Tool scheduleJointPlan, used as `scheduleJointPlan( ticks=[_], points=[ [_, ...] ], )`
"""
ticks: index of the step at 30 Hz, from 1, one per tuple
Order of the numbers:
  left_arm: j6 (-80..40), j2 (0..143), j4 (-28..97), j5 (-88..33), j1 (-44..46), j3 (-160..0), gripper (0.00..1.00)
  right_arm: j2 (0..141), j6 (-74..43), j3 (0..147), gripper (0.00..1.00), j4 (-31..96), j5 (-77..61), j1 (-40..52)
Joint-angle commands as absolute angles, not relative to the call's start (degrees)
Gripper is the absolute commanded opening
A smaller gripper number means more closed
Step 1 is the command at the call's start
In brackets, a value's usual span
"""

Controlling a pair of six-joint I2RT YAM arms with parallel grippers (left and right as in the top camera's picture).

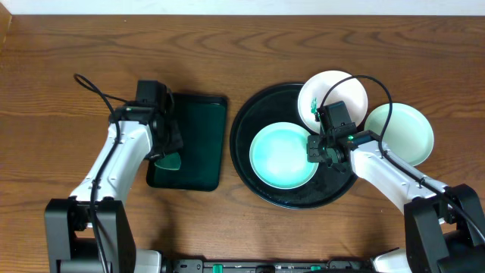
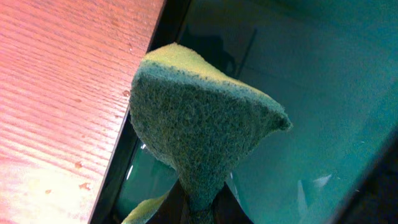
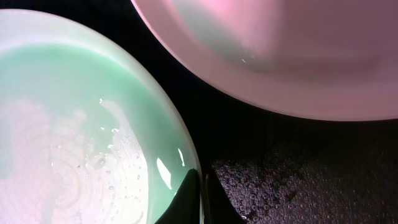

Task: Clean dirty plates on tray and stack at the side
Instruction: 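Carry the green sponge with the left gripper onto the rectangular tray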

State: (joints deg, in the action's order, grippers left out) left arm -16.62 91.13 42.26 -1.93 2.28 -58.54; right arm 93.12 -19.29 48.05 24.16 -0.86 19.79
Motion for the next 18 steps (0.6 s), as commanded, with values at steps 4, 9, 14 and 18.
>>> scheduleJointPlan(
  ticks=[4, 9, 14, 18],
  points=[
    [-16.08, 90.67, 40.34, -0.8, 2.04, -55.33, 0.08, 92.25, -20.1, 48.58, 0.01, 23.35, -4.38, 20.36],
    [-16.03, 90.67, 39.88, -0.8, 2.07, -54.63, 0.08, 92.25, -20.1, 48.58, 0.01, 23.35, -4.38, 20.36],
    [-14.26, 90.67, 39.57, -0.84, 2.07, -54.63, 0.08, 92.25, -20.1, 48.58, 0.01, 23.35, -4.38, 20.36],
    [-13.52, 90.67, 39.53, -0.86, 2.07, -54.63, 0.08, 92.25, -20.1, 48.58, 0.01, 23.35, -4.36, 20.36]
  ],
)
